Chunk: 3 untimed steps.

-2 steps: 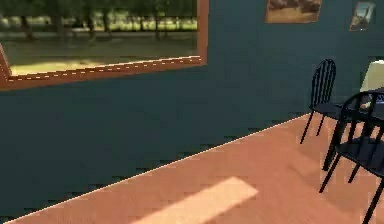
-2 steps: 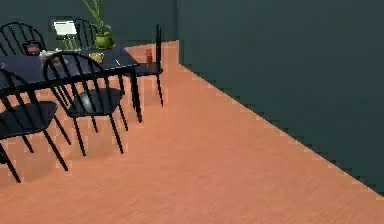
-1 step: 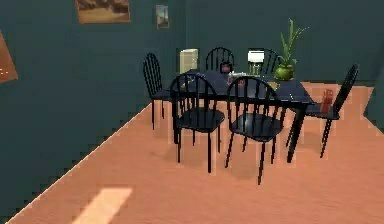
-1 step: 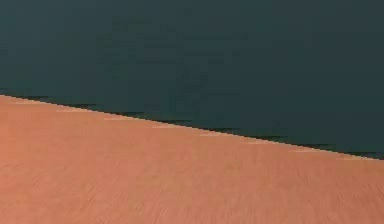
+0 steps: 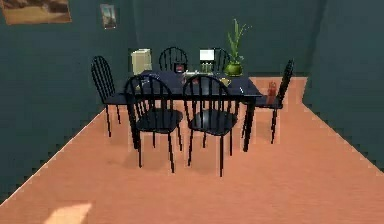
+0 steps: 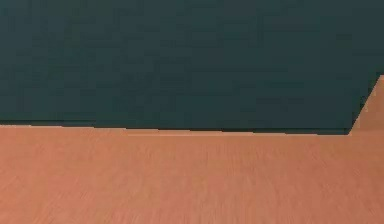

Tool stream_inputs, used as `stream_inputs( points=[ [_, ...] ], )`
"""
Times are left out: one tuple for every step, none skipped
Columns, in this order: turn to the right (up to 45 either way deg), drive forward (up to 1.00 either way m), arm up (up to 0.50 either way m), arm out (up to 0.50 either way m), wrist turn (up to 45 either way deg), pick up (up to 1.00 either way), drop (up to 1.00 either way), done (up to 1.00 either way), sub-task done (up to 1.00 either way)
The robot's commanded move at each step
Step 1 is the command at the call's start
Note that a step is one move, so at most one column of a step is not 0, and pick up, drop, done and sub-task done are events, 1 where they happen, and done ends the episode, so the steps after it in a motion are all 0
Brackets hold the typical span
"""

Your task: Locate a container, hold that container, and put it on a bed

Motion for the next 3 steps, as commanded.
stream_inputs(
  points=[
    [0.0,1.0,0.0,0.0,0.0,0.0,0.0,0.0,0.0],
    [18.0,0.0,0.0,0.0,0.0,0.0,0.0,0.0,0.0],
    [0.0,0.05,0.0,0.0,0.0,0.0,0.0,0.0,0.0]
  ],
)
